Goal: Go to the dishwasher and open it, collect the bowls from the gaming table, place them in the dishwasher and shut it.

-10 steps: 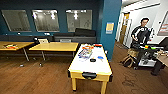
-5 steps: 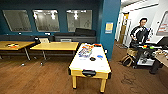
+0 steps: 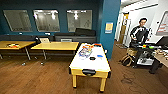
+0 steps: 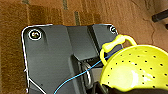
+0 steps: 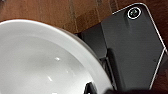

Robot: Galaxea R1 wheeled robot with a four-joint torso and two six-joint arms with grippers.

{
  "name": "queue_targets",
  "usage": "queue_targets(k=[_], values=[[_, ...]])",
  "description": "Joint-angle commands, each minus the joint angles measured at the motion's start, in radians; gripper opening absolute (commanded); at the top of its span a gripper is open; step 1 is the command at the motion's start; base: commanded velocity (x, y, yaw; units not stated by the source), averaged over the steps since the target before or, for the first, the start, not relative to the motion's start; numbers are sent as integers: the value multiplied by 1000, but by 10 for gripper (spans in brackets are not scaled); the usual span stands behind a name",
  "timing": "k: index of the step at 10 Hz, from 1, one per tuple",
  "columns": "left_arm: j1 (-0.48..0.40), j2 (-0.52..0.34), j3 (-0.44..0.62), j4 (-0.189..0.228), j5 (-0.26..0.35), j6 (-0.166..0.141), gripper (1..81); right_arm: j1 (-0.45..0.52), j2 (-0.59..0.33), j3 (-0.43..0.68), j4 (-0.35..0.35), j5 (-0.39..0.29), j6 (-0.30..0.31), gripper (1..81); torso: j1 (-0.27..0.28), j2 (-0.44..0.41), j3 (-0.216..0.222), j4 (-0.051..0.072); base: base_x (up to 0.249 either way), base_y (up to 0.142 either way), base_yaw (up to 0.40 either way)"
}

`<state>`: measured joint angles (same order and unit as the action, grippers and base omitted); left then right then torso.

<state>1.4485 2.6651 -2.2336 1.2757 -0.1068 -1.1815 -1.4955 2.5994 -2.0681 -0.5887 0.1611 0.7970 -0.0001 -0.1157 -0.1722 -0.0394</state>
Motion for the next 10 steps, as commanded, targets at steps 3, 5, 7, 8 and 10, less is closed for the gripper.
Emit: queue_targets(k=[3,5,7,8,10], values=[[-49,-20,11,10,16,0,10,51,-22,30,-23,-11,-2,10,0,0,0,0,0,0,0],[-49,-20,11,10,16,0,10,53,-22,30,-23,-11,-2,10,0,0,0,0,0,0,0],[-49,-23,11,10,15,0,10,54,-22,30,-23,-11,-4,10,0,0,0,0,0,0,0],[-49,-25,11,10,13,0,10,54,-23,31,-25,-11,-4,10,0,0,0,0,0,0,0],[-47,-33,11,8,-25,-1,10,51,-26,31,-25,-8,-4,10,0,0,0,0,0,0,-66]])
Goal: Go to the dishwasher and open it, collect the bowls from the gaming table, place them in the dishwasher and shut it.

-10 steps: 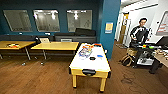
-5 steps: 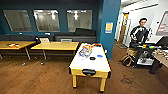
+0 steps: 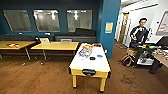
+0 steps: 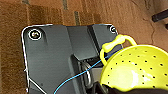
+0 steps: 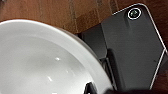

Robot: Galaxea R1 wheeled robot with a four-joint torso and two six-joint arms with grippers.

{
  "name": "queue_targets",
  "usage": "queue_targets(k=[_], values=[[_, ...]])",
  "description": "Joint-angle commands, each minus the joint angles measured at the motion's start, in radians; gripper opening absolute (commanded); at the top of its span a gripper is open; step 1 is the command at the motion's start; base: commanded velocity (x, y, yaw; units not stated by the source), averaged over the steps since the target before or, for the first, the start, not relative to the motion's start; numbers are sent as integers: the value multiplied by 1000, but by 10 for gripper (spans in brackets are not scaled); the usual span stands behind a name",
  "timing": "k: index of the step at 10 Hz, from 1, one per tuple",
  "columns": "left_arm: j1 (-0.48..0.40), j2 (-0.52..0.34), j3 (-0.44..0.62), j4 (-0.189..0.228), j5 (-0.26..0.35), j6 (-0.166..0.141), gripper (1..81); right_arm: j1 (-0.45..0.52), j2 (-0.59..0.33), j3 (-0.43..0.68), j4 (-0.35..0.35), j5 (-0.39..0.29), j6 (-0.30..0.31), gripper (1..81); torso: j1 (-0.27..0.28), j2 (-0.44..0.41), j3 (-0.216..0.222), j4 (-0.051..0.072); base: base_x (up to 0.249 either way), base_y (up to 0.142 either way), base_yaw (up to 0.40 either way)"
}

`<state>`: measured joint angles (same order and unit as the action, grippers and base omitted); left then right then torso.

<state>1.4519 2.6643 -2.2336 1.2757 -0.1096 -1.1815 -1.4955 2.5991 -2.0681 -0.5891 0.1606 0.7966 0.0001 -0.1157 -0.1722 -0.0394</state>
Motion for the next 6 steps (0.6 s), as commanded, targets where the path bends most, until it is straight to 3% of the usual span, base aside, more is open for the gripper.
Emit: queue_targets(k=[1,6], values=[[-52,-32,11,10,-27,-3,10,51,-26,31,-24,-7,-3,10,0,0,0,0,0,0,-164],[-52,-27,9,10,-25,-1,10,51,-23,30,-23,-7,-4,10,0,0,0,0,0,0,-260]])
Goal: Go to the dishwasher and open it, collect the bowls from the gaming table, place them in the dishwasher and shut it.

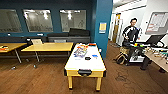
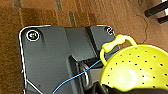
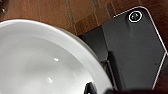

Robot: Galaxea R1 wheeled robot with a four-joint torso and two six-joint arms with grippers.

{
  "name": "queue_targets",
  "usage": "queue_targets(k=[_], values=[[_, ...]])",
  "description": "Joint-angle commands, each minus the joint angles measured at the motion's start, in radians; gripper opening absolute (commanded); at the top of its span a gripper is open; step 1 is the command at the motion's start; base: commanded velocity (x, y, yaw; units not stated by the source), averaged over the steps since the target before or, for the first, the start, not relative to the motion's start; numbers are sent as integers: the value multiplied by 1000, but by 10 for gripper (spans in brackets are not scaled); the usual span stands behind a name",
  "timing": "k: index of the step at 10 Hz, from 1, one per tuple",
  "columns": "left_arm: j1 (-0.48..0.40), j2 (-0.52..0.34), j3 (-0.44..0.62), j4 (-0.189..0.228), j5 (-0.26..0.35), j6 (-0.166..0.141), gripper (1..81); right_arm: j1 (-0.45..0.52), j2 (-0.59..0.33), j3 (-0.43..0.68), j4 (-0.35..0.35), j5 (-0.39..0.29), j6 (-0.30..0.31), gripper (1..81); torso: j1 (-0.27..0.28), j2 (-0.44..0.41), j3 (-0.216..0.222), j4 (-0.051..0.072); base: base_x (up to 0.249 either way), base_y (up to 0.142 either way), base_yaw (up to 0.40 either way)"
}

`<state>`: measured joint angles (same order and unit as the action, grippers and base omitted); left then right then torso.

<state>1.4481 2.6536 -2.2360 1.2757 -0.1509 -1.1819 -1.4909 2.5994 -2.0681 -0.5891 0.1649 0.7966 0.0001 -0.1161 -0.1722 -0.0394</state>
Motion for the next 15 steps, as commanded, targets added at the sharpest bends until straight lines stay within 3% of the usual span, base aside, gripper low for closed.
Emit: queue_targets(k=[1,15], values=[[-48,-15,12,10,16,-1,10,46,-23,28,-24,-11,-3,10,0,0,0,0,0,0,-339],[-41,40,-42,10,24,2,10,39,-8,22,-46,-10,-4,10,0,0,0,0,0,0,-356]])
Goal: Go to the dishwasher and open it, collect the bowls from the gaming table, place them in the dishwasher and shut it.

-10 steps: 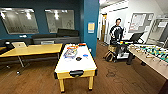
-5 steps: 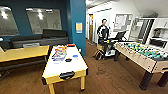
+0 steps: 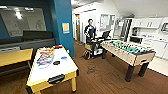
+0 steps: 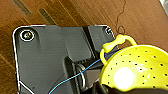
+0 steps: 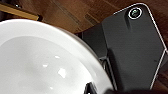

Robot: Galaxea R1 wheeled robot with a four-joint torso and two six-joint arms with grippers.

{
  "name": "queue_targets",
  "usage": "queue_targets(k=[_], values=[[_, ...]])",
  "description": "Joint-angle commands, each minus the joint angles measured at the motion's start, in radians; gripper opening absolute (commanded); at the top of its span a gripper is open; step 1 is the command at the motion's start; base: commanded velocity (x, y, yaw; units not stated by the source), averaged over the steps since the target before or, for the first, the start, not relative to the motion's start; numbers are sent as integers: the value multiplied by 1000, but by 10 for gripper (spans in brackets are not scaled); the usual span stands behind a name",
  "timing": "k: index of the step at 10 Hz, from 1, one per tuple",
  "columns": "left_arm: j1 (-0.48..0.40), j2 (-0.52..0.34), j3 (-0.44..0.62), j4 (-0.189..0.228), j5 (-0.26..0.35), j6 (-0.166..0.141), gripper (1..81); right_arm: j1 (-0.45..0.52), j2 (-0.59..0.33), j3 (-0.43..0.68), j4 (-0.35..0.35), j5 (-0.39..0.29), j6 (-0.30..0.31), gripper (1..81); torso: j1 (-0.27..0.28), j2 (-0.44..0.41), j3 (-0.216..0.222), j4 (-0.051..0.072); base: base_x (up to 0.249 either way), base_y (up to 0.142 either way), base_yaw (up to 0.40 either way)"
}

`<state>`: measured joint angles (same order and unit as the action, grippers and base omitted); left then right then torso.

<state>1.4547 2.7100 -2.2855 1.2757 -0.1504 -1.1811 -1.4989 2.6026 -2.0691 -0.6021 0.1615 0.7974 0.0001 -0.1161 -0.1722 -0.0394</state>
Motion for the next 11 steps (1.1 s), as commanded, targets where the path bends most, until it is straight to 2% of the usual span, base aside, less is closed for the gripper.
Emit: queue_targets(k=[1,4,11], values=[[-46,-12,-9,11,23,1,10,47,-11,23,-33,-7,-4,10,0,0,0,0,0,0,-383],[-41,-2,-46,11,14,1,10,47,-11,18,-33,-5,-3,10,0,0,0,0,0,0,-383],[-40,-2,-48,11,14,0,10,48,-11,17,-33,-3,-3,10,0,0,0,0,0,0,-384]])
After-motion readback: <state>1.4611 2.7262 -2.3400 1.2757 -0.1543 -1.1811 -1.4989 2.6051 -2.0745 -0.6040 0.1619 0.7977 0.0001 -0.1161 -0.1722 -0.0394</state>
